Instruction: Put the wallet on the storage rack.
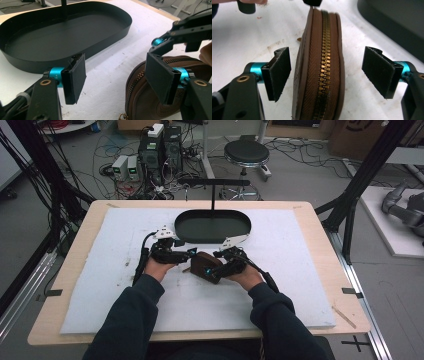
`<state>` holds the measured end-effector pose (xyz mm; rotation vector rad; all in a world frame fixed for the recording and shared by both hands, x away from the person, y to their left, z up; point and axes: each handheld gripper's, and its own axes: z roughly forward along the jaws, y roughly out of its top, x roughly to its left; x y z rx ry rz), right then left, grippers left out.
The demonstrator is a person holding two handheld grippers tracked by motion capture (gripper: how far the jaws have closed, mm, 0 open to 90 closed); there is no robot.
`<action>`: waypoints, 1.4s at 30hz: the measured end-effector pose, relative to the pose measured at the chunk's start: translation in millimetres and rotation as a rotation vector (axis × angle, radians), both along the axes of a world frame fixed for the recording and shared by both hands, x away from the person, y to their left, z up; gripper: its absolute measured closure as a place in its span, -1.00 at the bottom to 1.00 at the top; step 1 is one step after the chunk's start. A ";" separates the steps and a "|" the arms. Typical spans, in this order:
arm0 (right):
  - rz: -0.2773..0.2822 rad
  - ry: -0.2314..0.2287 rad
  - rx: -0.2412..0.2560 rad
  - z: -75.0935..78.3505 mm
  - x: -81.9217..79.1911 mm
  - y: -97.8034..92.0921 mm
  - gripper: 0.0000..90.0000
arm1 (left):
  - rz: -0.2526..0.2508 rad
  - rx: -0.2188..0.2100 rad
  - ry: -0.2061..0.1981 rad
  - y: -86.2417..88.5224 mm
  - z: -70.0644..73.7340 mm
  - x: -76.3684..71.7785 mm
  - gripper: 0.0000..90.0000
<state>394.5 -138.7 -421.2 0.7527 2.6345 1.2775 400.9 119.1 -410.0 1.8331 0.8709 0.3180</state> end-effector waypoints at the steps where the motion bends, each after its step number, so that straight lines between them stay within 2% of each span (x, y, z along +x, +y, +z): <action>1: 0.004 0.006 0.011 -2.4 0.3 0.2 -0.42 | 0.007 0.000 0.000 1.1 0.7 -0.4 -0.28; 3: 0.017 0.040 0.006 -5.5 0.9 1.4 -0.22 | 0.021 -0.006 -0.001 6.4 3.4 -1.0 -0.30; 5: 0.020 0.047 -0.003 -6.6 0.9 1.9 -0.03 | 0.043 -0.022 -0.015 14.1 7.2 -2.7 -0.31; 7: 0.040 0.057 0.017 -5.6 2.0 0.1 0.19 | 0.059 -0.026 -0.030 22.9 11.2 -6.1 -0.31; 13: 0.044 0.077 0.041 -3.1 2.3 -1.0 0.38 | 0.092 0.014 -0.087 53.1 17.2 -23.6 -0.31; 14: 0.044 0.077 0.041 -3.1 2.3 -1.0 0.38 | 0.092 0.014 -0.087 53.1 17.2 -23.6 -0.31; 16: 0.032 0.077 0.043 -1.1 3.2 -3.8 0.41 | 0.106 0.020 -0.091 71.7 13.4 -34.2 -0.31; 20: 0.005 0.064 0.058 2.6 5.8 -10.2 0.42 | 0.136 0.020 -0.102 88.6 8.0 -44.3 -0.38; 21: -0.026 0.059 0.079 6.9 8.5 -16.5 0.42 | 0.160 0.012 -0.111 99.0 6.6 -49.4 -0.41; 23: -0.035 0.050 0.090 9.1 10.9 -20.4 0.42 | 0.167 0.012 -0.119 103.7 7.0 -51.3 -0.44; 25: -0.079 0.029 0.134 14.9 15.6 -32.0 0.42 | 0.192 -0.001 -0.147 114.0 8.9 -56.5 -0.55; 28: -0.118 0.020 0.163 15.6 22.7 -43.2 0.42 | 0.208 0.002 -0.166 120.3 8.3 -58.5 -0.56; 29: -0.133 0.028 0.161 15.6 25.6 -46.1 0.42 | 0.213 0.006 -0.167 121.4 7.6 -58.4 -0.56; 30: -0.135 0.032 0.137 17.1 29.8 -47.8 0.42 | 0.218 0.007 -0.166 122.0 6.5 -58.4 -0.56; 31: -0.137 0.019 0.119 19.1 33.8 -49.1 0.42 | 0.223 0.009 -0.167 122.6 5.4 -58.3 -0.56; 35: -0.157 0.013 0.128 27.5 44.9 -52.1 0.42 | 0.230 0.014 -0.165 123.5 2.9 -57.5 -0.56; 36: -0.169 -0.006 0.119 32.6 55.2 -52.4 0.42 | 0.233 0.012 -0.163 124.1 1.8 -56.8 -0.56; 38: -0.176 -0.003 0.122 37.3 67.6 -52.3 0.42 | 0.235 0.015 -0.162 124.9 1.0 -56.8 -0.56; 42: -0.202 -0.033 0.125 47.0 90.7 -46.9 0.42 | 0.238 0.011 -0.157 126.0 -0.3 -56.7 -0.55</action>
